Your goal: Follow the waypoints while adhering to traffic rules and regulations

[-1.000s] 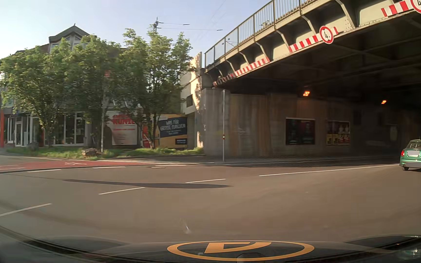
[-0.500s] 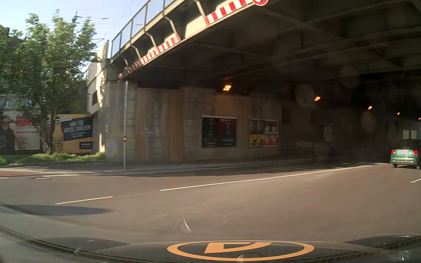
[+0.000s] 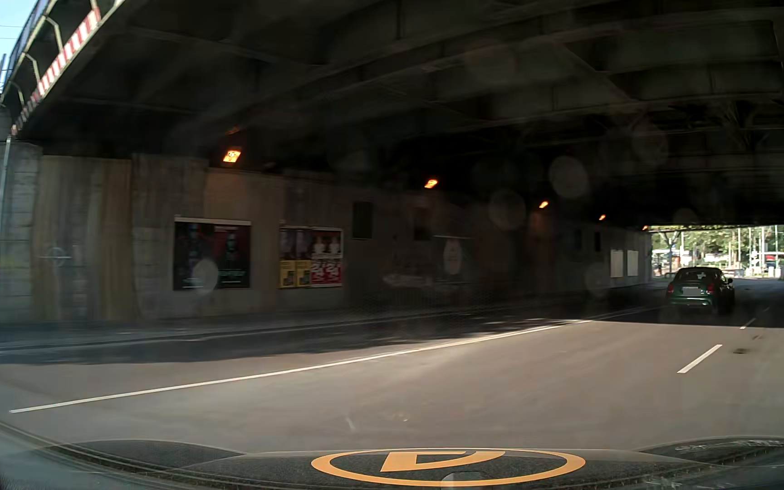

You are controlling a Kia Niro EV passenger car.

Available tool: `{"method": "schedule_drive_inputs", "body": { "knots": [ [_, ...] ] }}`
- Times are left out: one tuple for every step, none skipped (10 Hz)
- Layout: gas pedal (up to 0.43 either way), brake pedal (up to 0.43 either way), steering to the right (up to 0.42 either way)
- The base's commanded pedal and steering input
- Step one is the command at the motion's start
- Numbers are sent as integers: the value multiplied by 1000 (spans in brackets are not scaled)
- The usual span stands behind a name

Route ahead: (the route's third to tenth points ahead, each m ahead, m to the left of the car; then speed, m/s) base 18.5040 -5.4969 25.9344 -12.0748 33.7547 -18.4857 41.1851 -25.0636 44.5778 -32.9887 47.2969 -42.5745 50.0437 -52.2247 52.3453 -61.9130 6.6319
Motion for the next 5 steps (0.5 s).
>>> {"method": "schedule_drive_inputs", "body": {
  "knots": [
    [512, 0, 310],
    [559, 0, 274],
    [610, 0, 243],
    [630, 0, 226],
    [642, 0, 213]
  ]
}}
